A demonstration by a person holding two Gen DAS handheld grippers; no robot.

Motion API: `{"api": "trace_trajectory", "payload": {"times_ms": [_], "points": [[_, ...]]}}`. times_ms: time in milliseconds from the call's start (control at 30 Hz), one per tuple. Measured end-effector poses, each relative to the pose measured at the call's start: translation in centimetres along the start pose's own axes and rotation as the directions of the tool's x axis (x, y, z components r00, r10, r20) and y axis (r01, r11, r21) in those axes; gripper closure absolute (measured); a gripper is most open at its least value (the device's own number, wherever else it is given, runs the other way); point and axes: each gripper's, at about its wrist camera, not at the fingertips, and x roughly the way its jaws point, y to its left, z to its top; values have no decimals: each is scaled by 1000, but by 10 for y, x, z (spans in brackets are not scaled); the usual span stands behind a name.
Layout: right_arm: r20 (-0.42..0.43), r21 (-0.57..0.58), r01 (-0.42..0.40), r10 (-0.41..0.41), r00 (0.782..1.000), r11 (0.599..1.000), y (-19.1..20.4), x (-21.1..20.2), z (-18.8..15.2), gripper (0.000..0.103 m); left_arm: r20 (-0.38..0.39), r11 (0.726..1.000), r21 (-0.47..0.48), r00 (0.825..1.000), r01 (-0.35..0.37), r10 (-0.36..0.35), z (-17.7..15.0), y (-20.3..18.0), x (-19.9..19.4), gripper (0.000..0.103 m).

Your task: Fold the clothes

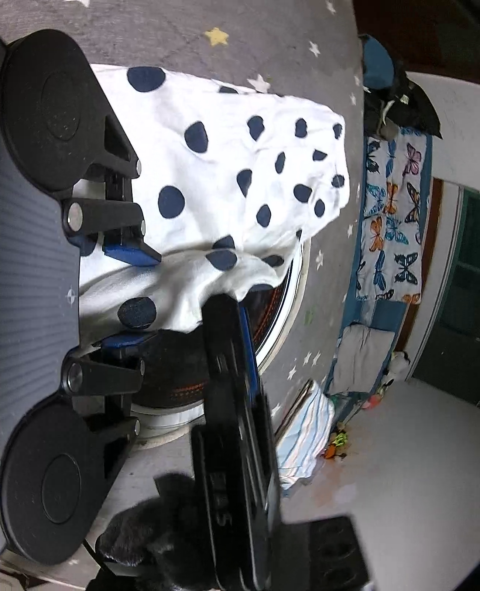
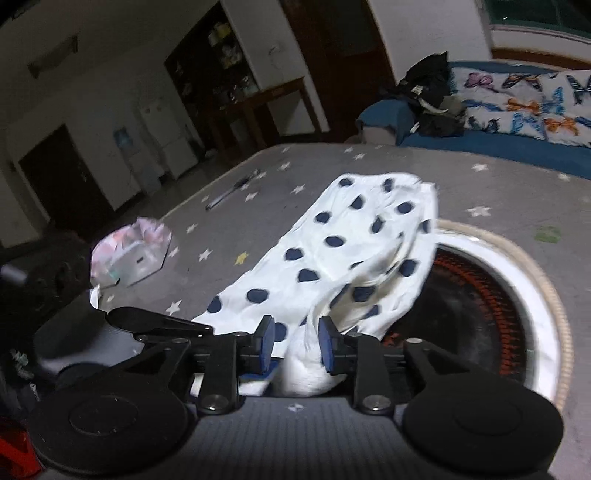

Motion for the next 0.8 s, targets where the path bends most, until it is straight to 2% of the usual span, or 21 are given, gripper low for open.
{"api": "trace_trajectory", "payload": {"times_ms": [133,233,533,567,633,800], "points": [[9,35,43,-43,999,998,-14,-13,-6,77,11,1000,-26,1000,13,-12,-2,4,-2,64],[-17,35,50,-50,999,998,-19,-11,-12,76,13,1000,-24,1000,14,-13,-2,4,-4,64],[-67,41,-6,9,998,999,-16,16,-17,77,15,1000,-19,1000,13,-13,-3,2,-5,62],[-72,38,-2,5,997,999,-15,18,-18,79,14,1000,-17,1000,15,-14,-3,2,-7,61],[-81,29,18,-15,997,999,-11,19,-20,93,22,1000,-14,1000,20,-20,-5,3,-12,60],[-58,-20,81,-82,995,996,-3,-2,-22,97,37,1000,-23,999,9,-9,-9,11,-26,59]]}}
